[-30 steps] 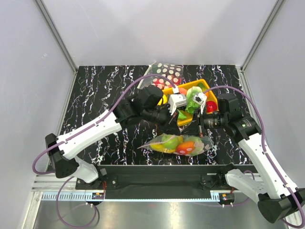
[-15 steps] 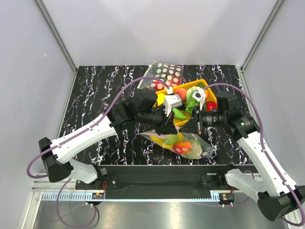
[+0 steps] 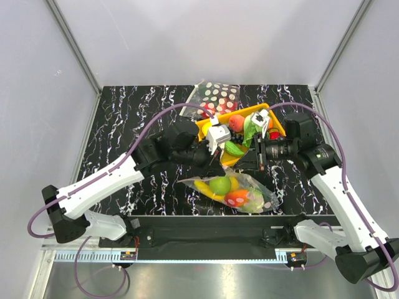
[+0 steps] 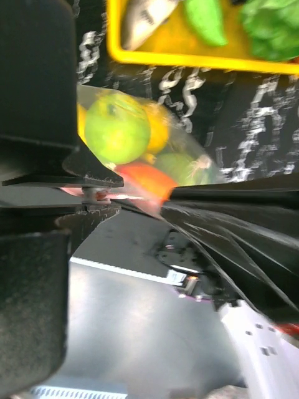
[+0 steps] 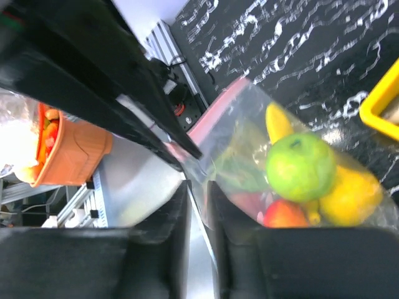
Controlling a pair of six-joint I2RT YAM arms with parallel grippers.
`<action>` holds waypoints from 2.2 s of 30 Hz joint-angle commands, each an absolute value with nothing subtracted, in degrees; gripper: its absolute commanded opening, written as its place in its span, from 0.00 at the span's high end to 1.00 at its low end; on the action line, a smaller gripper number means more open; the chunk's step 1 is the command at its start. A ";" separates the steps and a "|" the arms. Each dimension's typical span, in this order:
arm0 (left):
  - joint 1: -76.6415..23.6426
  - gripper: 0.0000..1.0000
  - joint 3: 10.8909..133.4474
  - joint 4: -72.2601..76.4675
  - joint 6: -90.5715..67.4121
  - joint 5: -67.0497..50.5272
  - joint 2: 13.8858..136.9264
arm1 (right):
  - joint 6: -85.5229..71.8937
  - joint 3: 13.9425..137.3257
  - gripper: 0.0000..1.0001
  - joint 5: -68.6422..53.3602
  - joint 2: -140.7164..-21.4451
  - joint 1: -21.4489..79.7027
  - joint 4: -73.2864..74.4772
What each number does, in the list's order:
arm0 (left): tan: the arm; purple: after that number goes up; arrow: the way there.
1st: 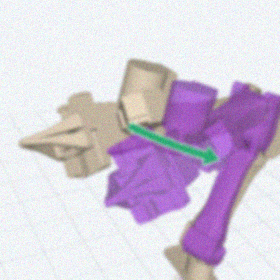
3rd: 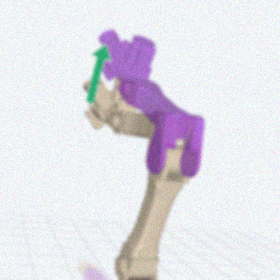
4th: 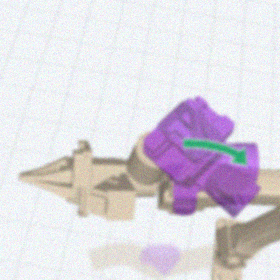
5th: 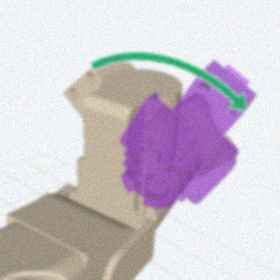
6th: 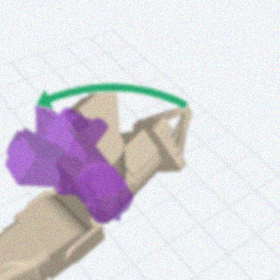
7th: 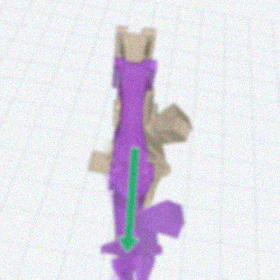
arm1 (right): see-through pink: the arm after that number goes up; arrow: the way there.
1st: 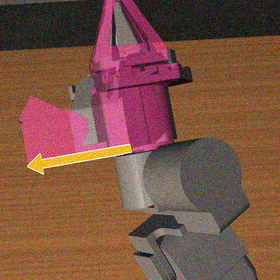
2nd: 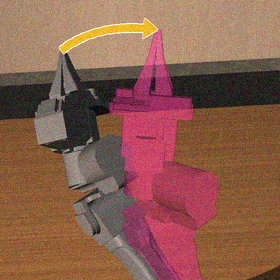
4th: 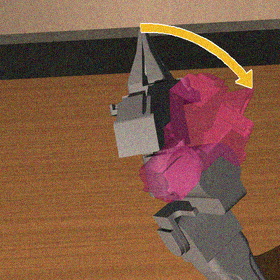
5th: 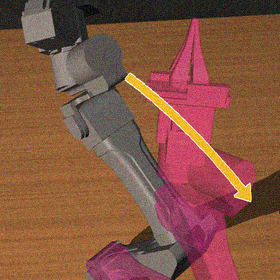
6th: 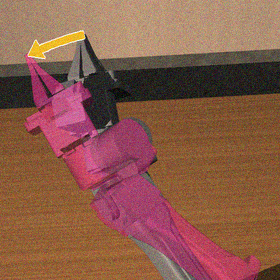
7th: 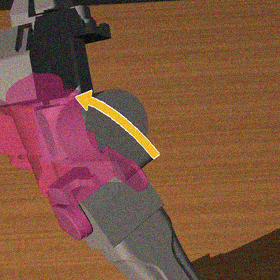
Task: Open the zip-top bag and remove the fake food
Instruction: Unzip the zipper food storage bag at the center of the board.
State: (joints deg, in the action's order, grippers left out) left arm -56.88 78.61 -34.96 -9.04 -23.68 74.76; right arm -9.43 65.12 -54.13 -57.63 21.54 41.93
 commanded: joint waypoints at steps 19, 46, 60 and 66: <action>-56.87 1.00 85.16 -41.74 -6.33 -26.10 77.43 | -0.35 70.32 0.52 -60.91 -60.65 21.71 47.81; -56.87 1.00 88.16 -41.75 -6.68 -28.65 80.33 | -3.25 64.51 0.69 -55.55 -62.67 26.63 39.74; -56.78 1.00 84.30 -41.75 -6.42 -27.69 79.63 | -11.69 62.14 1.00 -54.85 -58.54 26.63 27.86; -56.51 1.00 80.86 -40.96 -6.68 -26.63 77.61 | -12.92 62.75 1.00 -53.79 -55.73 26.63 28.48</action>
State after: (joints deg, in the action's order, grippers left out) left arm -56.38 82.89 -40.45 -6.52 -26.55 79.22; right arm -11.00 61.04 -53.67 -58.43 26.28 34.68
